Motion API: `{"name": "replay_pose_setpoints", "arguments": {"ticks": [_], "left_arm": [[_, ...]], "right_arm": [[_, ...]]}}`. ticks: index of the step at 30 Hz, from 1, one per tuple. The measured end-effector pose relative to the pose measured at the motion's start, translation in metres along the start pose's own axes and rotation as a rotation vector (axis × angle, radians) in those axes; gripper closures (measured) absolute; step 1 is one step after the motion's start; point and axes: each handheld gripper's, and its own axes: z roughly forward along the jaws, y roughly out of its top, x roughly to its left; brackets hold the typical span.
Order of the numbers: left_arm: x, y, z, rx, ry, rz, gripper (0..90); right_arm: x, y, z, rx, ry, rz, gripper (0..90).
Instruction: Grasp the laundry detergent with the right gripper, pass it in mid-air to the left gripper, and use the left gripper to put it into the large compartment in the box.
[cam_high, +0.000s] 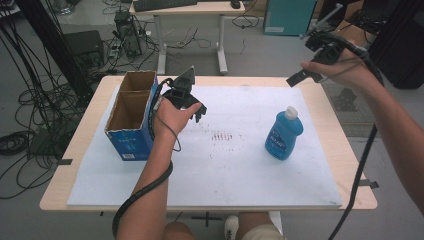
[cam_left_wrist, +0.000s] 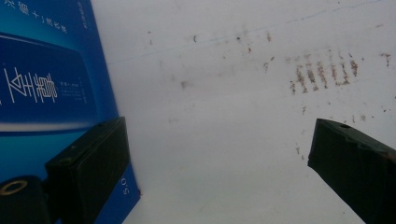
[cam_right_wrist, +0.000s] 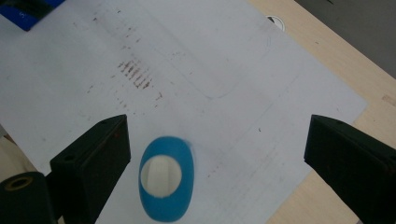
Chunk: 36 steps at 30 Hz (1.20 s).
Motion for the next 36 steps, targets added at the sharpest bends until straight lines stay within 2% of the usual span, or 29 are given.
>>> {"name": "replay_pose_setpoints", "arguments": {"ticks": [6,8,14,17,26,36], "left_arm": [[-0.004,-0.004,-0.003,-0.01,0.0,0.014,5.7],[-0.005,-0.005,-0.002,-0.01,-0.001,0.018,5.7],[-0.007,-0.008,-0.001,-0.009,-0.003,0.023,5.7],[-0.007,-0.009,0.0,-0.008,-0.002,0.026,5.7],[-0.011,-0.009,0.0,-0.014,-0.001,0.04,5.7],[-0.015,-0.008,0.004,-0.021,0.0,0.052,5.7]], "right_arm": [[0.006,-0.047,-0.003,-0.043,0.019,0.016,6.2],[0.011,-0.061,-0.003,-0.049,0.018,0.051,5.8],[0.016,-0.098,0.001,-0.09,0.026,0.035,5.5],[0.019,-0.115,0.008,-0.121,0.021,0.049,4.5],[0.029,-0.153,0.039,-0.183,0.017,0.053,3.4],[0.041,-0.178,0.077,-0.271,-0.001,0.062,2.9]]}}
